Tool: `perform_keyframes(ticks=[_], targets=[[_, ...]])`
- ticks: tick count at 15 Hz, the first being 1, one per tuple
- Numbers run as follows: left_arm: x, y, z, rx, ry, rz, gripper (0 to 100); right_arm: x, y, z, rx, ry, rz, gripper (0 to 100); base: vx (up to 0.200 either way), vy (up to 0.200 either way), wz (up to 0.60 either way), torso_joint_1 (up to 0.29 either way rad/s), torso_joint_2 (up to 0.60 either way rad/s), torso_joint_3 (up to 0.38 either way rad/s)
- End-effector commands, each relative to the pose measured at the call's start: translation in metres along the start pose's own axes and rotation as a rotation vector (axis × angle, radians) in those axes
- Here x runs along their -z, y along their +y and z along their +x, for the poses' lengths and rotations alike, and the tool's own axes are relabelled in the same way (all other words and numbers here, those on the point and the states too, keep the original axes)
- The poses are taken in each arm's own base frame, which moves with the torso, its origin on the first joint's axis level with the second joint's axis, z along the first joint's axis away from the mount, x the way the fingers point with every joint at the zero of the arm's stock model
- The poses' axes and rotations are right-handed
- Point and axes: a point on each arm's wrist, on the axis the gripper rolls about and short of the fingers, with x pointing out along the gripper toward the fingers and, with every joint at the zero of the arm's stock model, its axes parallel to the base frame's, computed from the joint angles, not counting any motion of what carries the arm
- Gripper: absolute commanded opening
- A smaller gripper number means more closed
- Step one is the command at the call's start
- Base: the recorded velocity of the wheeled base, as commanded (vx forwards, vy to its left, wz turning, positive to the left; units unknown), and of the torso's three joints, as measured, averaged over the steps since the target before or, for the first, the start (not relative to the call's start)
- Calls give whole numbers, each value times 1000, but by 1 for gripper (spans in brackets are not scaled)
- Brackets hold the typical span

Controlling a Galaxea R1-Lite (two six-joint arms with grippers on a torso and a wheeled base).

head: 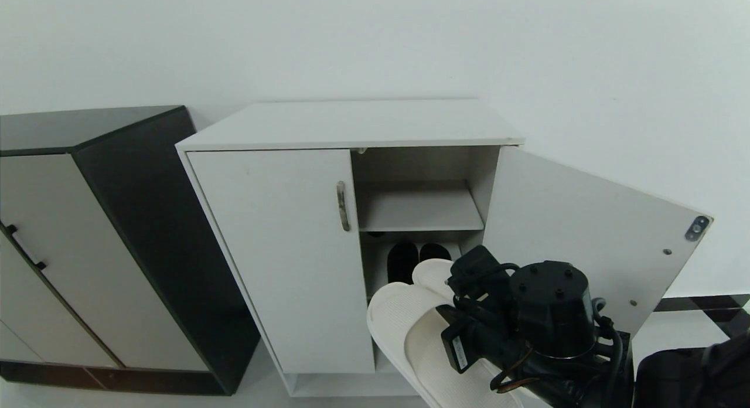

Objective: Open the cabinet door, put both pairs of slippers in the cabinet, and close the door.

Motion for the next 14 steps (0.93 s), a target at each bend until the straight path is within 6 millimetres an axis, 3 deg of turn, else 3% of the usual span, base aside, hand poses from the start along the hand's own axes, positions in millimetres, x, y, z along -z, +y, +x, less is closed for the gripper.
perform_keyframes(ticks=[1, 10, 14], targets=[[0, 0, 0, 0, 1, 0, 0, 1, 0, 1, 0, 4, -2, 0, 0, 0, 0, -134, 471, 344], [0, 0, 0, 0, 1, 0, 0, 2, 2, 3, -3, -6, 1, 0, 0, 0, 0, -67, 437, 364], [0, 0, 0, 0, 1, 0, 0, 3, 2, 3, -1, -5, 0, 0, 0, 0, 0, -4, 102, 90]])
